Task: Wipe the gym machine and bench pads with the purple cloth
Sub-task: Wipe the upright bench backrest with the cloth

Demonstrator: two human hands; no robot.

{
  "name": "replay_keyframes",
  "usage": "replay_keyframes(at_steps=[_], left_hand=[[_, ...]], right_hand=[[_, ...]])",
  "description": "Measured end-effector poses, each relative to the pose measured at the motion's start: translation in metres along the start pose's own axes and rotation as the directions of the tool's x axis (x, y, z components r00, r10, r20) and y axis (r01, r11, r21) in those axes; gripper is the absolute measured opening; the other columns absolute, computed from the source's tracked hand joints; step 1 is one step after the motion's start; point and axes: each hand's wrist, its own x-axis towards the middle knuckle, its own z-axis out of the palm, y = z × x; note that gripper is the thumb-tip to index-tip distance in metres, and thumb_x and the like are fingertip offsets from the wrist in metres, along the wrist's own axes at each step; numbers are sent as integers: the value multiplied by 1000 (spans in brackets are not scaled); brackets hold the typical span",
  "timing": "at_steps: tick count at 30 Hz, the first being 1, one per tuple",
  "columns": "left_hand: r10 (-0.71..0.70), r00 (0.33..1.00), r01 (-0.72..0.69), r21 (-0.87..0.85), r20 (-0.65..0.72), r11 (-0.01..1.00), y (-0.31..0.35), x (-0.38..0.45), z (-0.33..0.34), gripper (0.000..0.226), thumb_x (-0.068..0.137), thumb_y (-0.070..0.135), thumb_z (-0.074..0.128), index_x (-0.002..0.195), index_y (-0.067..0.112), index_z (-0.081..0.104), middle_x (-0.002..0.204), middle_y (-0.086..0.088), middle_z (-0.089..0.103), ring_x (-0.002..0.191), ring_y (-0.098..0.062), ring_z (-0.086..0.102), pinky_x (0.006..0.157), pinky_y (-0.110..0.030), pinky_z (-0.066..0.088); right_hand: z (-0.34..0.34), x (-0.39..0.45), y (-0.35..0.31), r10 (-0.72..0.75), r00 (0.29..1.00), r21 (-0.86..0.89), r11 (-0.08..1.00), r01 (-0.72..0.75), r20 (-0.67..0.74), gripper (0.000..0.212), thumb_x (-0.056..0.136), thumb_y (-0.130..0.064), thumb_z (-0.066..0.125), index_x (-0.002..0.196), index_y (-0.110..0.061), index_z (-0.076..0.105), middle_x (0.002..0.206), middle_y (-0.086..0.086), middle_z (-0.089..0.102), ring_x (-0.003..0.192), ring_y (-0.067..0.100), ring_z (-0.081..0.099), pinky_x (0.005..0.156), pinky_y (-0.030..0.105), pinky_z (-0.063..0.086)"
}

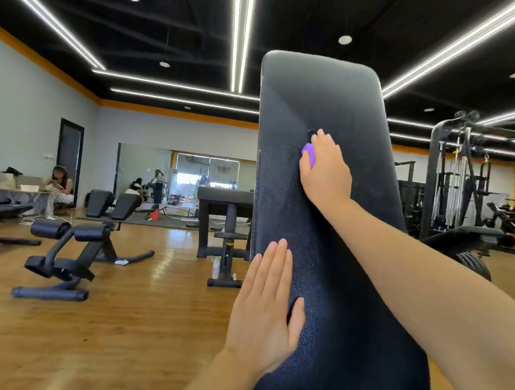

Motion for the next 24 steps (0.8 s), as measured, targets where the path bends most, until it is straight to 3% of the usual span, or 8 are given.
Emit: replay_keyframes(at_steps=[2,4,11,13,15,17,21,24], left_hand=[[-1,1000,1,-8,-10,1000,1,0,0,66,101,40,36,153,1,31,164,-12,23,152,-26,19,120,-42,21],[-1,1000,1,-15,-17,1000,1,0,-1,66,99,39,38,152,-1,34,163,-13,24,152,-26,20,121,-42,20],[-36,997,30,-76,-74,997,4,-5,0,65,96,37,45,149,-1,40,161,-13,29,151,-25,23,124,-38,14],[-67,992,58,-86,-104,995,3,-6,2,67,95,37,47,149,-2,40,161,-14,29,151,-26,24,124,-37,14],[-121,985,111,-90,-126,990,5,-7,5,69,95,37,47,150,-3,37,162,-15,27,151,-27,23,123,-38,17],[-177,975,161,-118,-138,980,9,-11,8,69,96,36,47,149,-5,36,162,-17,26,152,-29,21,121,-39,22],[-234,955,207,-158,-181,966,11,-14,13,68,94,32,47,147,-10,37,159,-22,28,151,-31,21,116,-43,29],[-250,952,225,-152,-177,963,13,-14,13,67,95,31,46,146,-12,38,159,-25,28,150,-34,22,116,-45,30]], right_hand=[[2,-21,-3,-40,999,45,998,41,-32,45,104,-25,44,146,-8,42,157,4,36,147,22,26,116,33,23],[2,-61,4,-265,964,39,963,266,-37,45,100,-25,48,139,-3,51,148,8,48,140,24,40,116,29,25],[-12,-68,40,-677,708,-4,722,692,203,48,97,-32,47,136,-7,57,146,2,51,137,16,45,117,30,30],[-8,-48,33,-618,770,-7,779,627,159,47,96,-30,48,136,-7,57,146,4,51,136,17,46,116,34,30],[3,-48,16,-406,912,55,914,403,66,45,96,-26,52,137,-7,55,146,5,51,137,20,44,117,36,28],[8,-66,5,-380,924,81,923,377,29,45,97,-27,53,137,-6,55,145,5,52,137,19,43,117,35,27],[-5,-94,8,-758,598,184,647,740,260,44,99,-32,50,135,-8,58,144,2,54,138,14,44,117,33,31],[-4,-69,4,-779,510,43,561,826,364,46,98,-33,45,133,-8,60,141,4,57,134,18,48,116,33,29]])
